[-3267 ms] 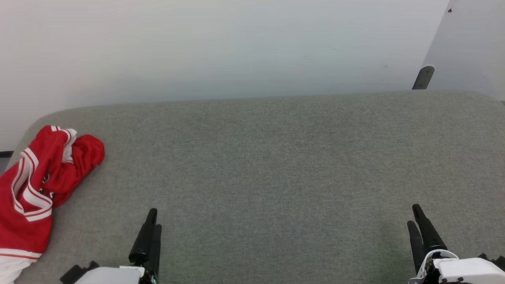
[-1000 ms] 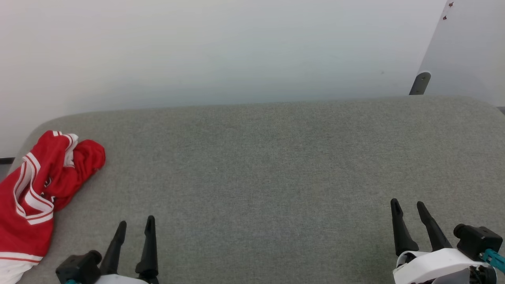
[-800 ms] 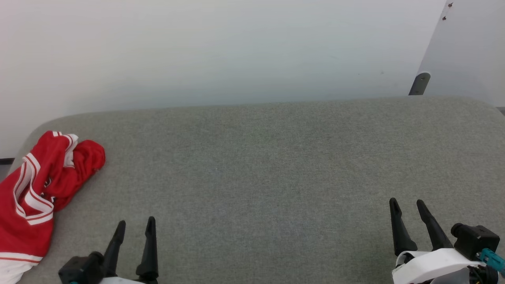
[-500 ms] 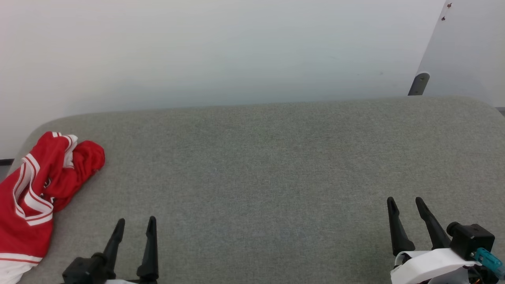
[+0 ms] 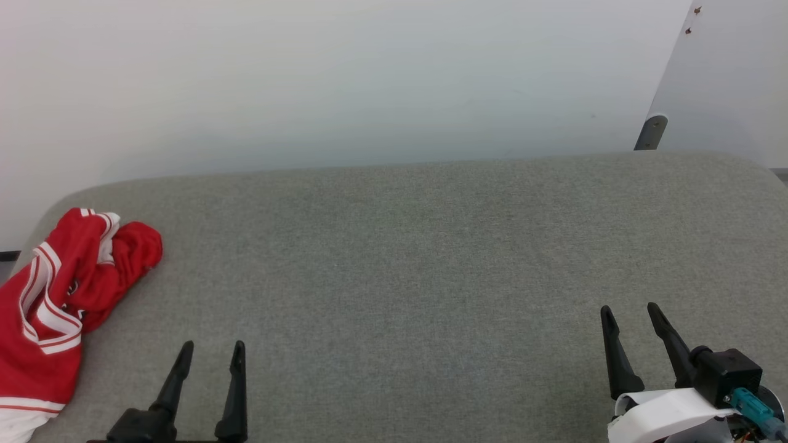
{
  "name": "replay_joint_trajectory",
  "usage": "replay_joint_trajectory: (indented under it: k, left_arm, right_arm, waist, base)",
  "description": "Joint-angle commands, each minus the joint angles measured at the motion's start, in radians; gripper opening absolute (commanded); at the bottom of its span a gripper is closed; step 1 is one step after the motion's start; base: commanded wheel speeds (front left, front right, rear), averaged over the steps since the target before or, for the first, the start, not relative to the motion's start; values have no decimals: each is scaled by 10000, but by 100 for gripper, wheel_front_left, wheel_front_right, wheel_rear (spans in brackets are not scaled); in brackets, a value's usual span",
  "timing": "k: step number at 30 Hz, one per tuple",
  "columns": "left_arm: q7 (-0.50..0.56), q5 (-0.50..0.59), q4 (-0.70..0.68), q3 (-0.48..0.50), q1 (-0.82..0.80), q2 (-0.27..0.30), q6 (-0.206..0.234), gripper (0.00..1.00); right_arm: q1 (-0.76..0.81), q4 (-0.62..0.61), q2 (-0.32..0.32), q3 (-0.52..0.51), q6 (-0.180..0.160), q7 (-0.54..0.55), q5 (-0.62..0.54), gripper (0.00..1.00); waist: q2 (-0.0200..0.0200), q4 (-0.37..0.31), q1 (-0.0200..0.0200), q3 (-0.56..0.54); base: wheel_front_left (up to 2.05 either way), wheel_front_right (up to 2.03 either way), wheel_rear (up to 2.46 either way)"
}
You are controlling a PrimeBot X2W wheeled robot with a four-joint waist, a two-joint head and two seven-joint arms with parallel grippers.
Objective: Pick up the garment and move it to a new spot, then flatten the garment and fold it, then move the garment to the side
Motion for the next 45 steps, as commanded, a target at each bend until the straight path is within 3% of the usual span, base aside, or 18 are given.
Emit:
replay_joint_trajectory:
  k: [1,9,26,34,45]
  left_arm:
    - [-89,226,-83,34,81,55,-31,100]
    - [-234,710,-146,70,185,60,-62,100]
    - [-207,487,6,240,194,-10,-212,100]
    - [-65,270,312,468,-9,42,-24,100]
    - [598,191,183,717,-90,532,164,100]
  right_arm:
    - [80,-72,9,31,7,-87,-254,100]
    - [109,-166,8,-19,7,-166,-841,100]
    - [136,-194,10,-37,7,-137,-655,100]
    - [240,-70,13,181,8,-77,-405,100]
    - [152,343,13,840,8,-117,125,100]
  waist:
    - [0,-6,0,-5]
    - [0,-44,0,-39]
    - [0,141,0,-157]
    - [0,1196,0,-516]
    - [0,3657,0,-1183]
  base:
    - [0,0,0]
    - [0,0,0]
    - [0,0,0]
    - [0,0,0]
    - [0,0,0]
